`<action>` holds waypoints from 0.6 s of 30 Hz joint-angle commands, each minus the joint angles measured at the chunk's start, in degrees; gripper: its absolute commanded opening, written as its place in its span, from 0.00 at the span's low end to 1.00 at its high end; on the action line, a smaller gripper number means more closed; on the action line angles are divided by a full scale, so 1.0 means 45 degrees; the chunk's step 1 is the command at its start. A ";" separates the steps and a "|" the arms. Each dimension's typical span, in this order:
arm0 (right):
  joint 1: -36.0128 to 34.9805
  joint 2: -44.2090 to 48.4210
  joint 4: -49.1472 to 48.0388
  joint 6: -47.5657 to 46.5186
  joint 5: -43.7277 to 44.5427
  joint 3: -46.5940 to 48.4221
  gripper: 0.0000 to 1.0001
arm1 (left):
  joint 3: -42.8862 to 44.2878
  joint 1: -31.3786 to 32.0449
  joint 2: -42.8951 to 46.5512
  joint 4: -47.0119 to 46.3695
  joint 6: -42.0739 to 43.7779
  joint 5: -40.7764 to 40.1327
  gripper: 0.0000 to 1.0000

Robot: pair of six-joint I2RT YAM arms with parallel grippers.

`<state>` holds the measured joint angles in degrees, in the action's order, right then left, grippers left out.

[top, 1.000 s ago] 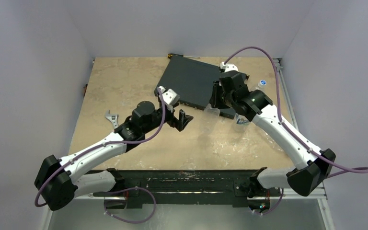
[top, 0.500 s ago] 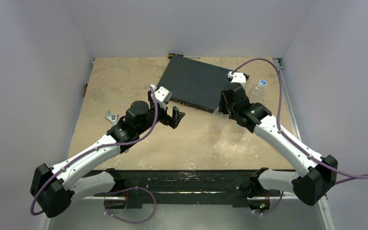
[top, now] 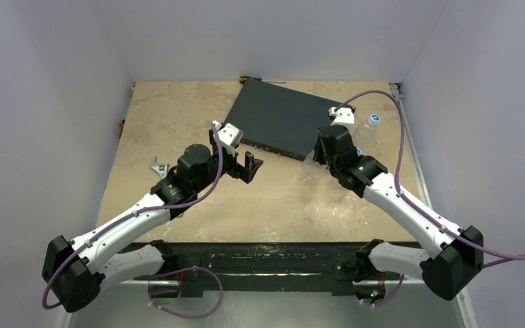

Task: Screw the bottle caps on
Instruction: Place the plastic bottle at the center of the board.

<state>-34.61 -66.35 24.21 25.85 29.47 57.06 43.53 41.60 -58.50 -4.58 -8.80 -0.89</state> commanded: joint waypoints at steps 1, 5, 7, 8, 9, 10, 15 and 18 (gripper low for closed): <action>-0.0050 0.0332 -0.0957 -0.0118 0.0367 -0.0393 0.08 | 0.0014 -0.0092 0.0265 -0.0340 0.0119 -0.0082 0.98; -0.0080 0.0461 -0.1044 -0.0157 0.0325 -0.0550 0.20 | 0.0003 -0.0105 0.0234 -0.0337 0.0098 -0.0057 0.98; -0.0065 0.0531 -0.1000 -0.0167 0.0342 -0.0532 0.29 | 0.0010 -0.0105 0.0231 -0.0346 0.0088 -0.0045 0.98; -0.0065 0.0561 -0.0984 -0.0186 0.0363 -0.0531 0.34 | -0.0003 -0.0095 0.0227 -0.0359 0.0096 -0.0039 0.98; -0.0080 0.0564 -0.0941 -0.0195 0.0381 -0.0482 0.39 | -0.0005 -0.0104 0.0212 -0.0368 0.0099 -0.0006 0.98; -0.0082 0.0564 -0.0911 -0.0206 0.0357 -0.0459 0.43 | -0.0005 -0.0105 0.0188 -0.0367 0.0099 0.0018 0.98; -0.0123 0.0472 -0.0774 -0.0236 0.0311 -0.0297 0.54 | -0.0044 -0.0104 0.0149 -0.0401 0.0097 0.0097 0.98; -0.0149 0.0419 -0.0777 -0.0236 0.0268 -0.0282 0.56 | -0.0037 -0.0105 0.0136 -0.0407 0.0118 0.0119 0.98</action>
<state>-34.87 -65.08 21.45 25.30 29.45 54.96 43.48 41.60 -58.37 -4.60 -8.80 -0.80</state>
